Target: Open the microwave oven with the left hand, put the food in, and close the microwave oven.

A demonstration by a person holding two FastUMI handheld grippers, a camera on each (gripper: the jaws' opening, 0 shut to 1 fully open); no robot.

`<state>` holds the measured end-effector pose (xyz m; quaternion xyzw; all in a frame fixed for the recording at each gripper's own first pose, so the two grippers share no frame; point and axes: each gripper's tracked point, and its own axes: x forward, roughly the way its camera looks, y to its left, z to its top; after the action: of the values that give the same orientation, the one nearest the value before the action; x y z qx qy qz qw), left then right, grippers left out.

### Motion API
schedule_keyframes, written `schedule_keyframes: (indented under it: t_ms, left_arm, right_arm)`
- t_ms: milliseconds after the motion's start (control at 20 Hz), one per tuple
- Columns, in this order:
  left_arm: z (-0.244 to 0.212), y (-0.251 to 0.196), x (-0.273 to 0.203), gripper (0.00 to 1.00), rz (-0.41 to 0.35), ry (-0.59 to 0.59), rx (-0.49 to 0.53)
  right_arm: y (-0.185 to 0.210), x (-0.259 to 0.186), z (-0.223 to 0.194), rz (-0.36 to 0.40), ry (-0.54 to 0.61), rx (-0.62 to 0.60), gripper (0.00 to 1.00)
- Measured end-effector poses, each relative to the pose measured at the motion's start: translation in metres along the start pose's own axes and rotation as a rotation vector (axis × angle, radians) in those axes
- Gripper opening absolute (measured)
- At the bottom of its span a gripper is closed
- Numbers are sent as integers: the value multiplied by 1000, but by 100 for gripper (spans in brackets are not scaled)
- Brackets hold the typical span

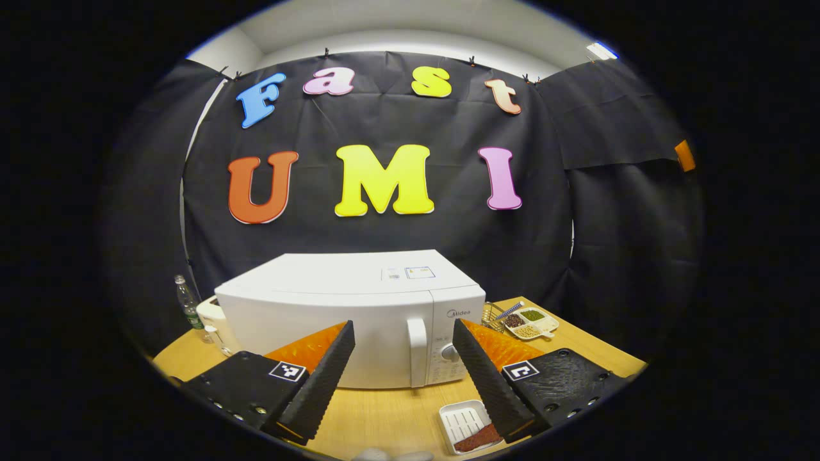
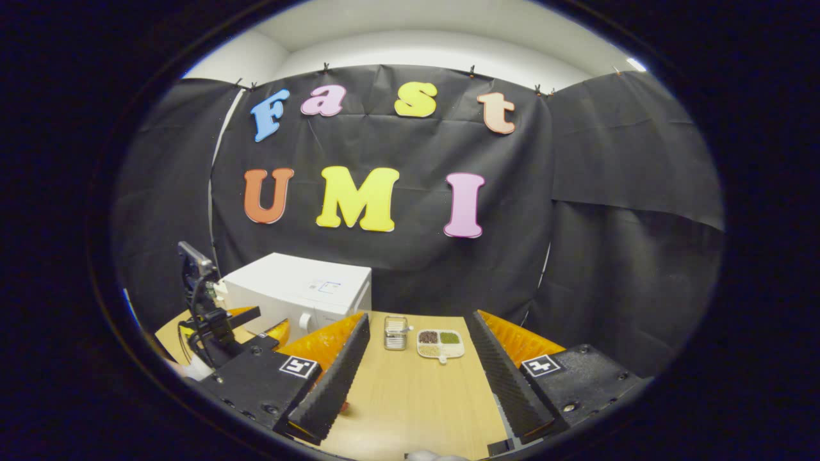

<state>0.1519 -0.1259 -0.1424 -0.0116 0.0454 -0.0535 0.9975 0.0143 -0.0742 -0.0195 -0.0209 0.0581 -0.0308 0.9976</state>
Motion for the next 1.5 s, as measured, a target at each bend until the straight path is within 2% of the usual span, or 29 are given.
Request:
schedule_keyframes:
  t_ms: [50, 100, 150, 200, 250, 300, 350, 400, 450, 500, 550, 600, 650, 700, 750, 800, 850, 900, 950, 1050, 1500]
  left_arm:
    - [-11, -3, 13, 95, 5, 15, 0]
    - [-23, -8, 25, 96, 6, 40, -4]
    - [-31, -10, 34, 96, 15, 39, -1]
    - [-37, -11, 46, 95, 31, 45, 13]
    - [-44, -11, 54, 88, 40, 58, 24]
    - [-49, -10, 62, 96, 49, 57, 21]
    - [-51, -10, 68, 95, 55, 58, 15]
    - [-51, -11, 71, 95, 59, 49, 12]
    - [-51, -11, 74, 95, 67, 45, 16]
    - [-52, -7, 76, 89, 87, 42, 22]
    - [-56, -6, 77, 51, 94, 47, 16]
    - [-56, -7, 79, 45, 101, 54, 8]
    - [-54, -7, 76, 56, 99, 44, 5]
    - [-54, -3, 82, 39, 96, 40, -1]
    - [-53, -5, 84, 41, 96, 36, -8]
    - [-54, -4, 84, 30, 80, 38, -32]
    - [-54, -5, 82, 25, 75, 43, -32]
    - [-54, -3, 79, 10, 81, 43, -14]
    - [-54, -2, 81, 20, 82, 37, -5]
    - [-54, -3, 80, 12, 74, 39, -12]
    - [-59, -4, 78, 9, 35, 70, -1]
  right_arm:
    - [-4, 0, -5, -2, 21, -2, 100]
    - [-8, 0, -11, -5, 39, -5, 91]
    - [-13, 0, -14, -8, 51, -7, 100]
    - [-18, 1, -18, -13, 63, -14, 91]
    - [-23, 2, -22, -14, 78, -21, 91]
    - [-27, 3, -26, -14, 92, -28, 91]
    - [-30, 3, -27, -13, 102, -34, 91]
    - [-34, 3, -29, -12, 104, -39, 99]
    - [-38, 3, -29, -15, 105, -42, 98]
    - [-41, 5, -32, -12, 108, -44, 99]
    - [-43, 6, -35, -6, 117, -43, 99]
    - [-44, 7, -37, 0, 124, -39, 99]
    - [-44, 8, -39, 4, 126, -29, 99]
    - [-44, 8, -39, 11, 127, -19, 99]
    - [-43, 7, -41, 16, 131, -17, 99]
    - [-44, 7, -42, 16, 128, -20, 99]
    - [-44, 5, -41, 18, 125, -25, 98]
    - [-45, 4, -42, 19, 124, -30, 99]
    - [-44, 3, -41, 19, 124, -32, 99]
    - [-42, 0, -39, 25, 122, -25, 99]
    - [-28, -13, -35, 34, 108, -17, 99]
